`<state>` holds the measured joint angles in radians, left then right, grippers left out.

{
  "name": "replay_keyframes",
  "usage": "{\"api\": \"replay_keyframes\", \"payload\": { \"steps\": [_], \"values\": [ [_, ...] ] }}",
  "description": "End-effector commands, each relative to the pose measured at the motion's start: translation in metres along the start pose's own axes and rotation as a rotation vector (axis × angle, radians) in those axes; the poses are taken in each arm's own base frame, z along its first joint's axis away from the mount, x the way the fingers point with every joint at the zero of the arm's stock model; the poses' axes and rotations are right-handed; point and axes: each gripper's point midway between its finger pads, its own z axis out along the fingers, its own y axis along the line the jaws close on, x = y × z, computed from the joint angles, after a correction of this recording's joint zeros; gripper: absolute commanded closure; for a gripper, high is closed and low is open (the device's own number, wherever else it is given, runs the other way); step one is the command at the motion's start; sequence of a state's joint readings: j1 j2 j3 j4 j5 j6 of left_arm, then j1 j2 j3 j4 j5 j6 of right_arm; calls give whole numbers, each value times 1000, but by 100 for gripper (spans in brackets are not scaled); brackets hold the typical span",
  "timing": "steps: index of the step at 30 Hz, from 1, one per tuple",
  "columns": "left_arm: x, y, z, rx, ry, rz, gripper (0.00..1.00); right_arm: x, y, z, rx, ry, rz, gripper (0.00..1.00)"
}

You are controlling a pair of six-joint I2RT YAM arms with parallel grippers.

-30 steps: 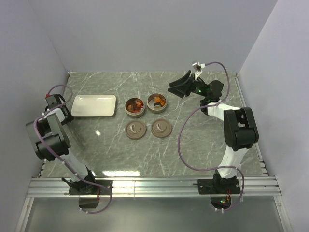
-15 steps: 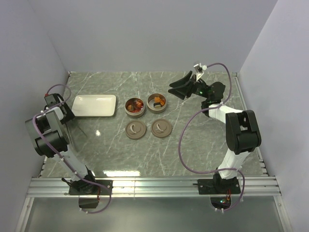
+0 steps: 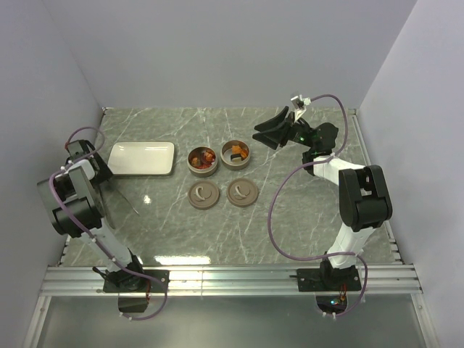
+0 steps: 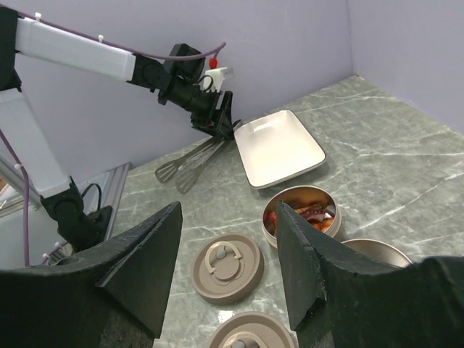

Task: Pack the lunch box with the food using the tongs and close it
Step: Put down the clamp, then pick up the lid of the lunch box with the right arm

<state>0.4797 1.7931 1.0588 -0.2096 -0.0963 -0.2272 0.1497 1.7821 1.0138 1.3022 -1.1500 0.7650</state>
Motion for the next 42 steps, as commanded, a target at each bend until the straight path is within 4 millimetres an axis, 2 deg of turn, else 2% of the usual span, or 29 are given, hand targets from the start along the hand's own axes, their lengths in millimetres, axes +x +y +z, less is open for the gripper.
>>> {"api": "replay_keyframes", "payload": {
  "steps": [1, 2, 7, 11, 15, 18, 19, 21, 22, 24, 26, 27, 28, 30, 31, 33, 34, 35, 36, 38, 39, 40, 42],
  "values": [
    [-25, 8, -24, -46, -71, -29, 33, -45, 34, 2, -110, -109, -329, 38],
    [-28, 7, -29, -42, -84, -34, 26, -44, 32, 2, -109, -109, -324, 38],
    [-44, 3, -52, -12, -162, -56, 17, -44, 32, 4, -119, -107, -311, 38],
    [-56, -2, -75, 13, -239, -67, 2, -43, 31, 4, -120, -106, -297, 38],
    [-70, -14, -104, 16, -341, -41, 1, -42, 30, 4, -113, -105, -288, 38],
    [-83, -20, -136, 14, -443, -31, 1, -42, 30, 4, -106, -105, -282, 38],
    [-92, -30, -159, 47, -513, -24, 1, -41, 28, 4, -101, -102, -275, 38],
    [-93, -42, -180, 87, -576, -13, 1, -41, 29, 4, -92, -104, -270, 38],
    [-99, -45, -202, 124, -650, -28, 1, -39, 26, 4, -80, -100, -262, 38],
    [-102, -53, -226, 188, -720, -41, 1, -38, 27, 7, -68, -99, -249, 38],
    [-105, -61, -260, 279, -824, -80, 1, -30, 23, 9, -29, -79, -226, 38],
    [-103, -68, -270, 334, -848, -80, 1, -27, 18, 11, 5, -81, -216, 38],
    [-97, -74, -282, 387, -875, -88, 1, -12, 10, 16, 47, -41, -193, 38],
    [-94, -92, -300, 485, -919, -89, 1, 0, 7, 19, 116, 0, -189, 38],
    [-90, -97, -306, 516, -931, -86, 0, 20, -4, 25, 207, 55, -182, 39],
    [-83, -116, -315, 581, -933, -77, 1, 28, 1, 30, 280, 93, -211, 39],
    [-81, -121, -314, 586, -929, -82, 1, 41, 1, 34, 326, 134, -218, 39],
    [-77, -127, -313, 601, -922, -80, 0, 44, 8, 36, 336, 142, -223, 40],
    [-72, -142, -320, 654, -920, -80, 1, 48, 12, 37, 342, 153, -218, 40],
    [-66, -154, -314, 673, -908, -77, 1, 62, 17, 39, 378, 174, -198, 40],
    [-64, -165, -321, 712, -926, -81, 1, 68, 16, 39, 400, 186, -191, 40],
    [-57, -172, -310, 709, -912, -70, 1, 80, 12, 36, 440, 226, -177, 40],
    [-49, -185, -305, 723, -907, -61, 0, 97, 3, 37, 545, 271, -179, 41]
  ]
}}
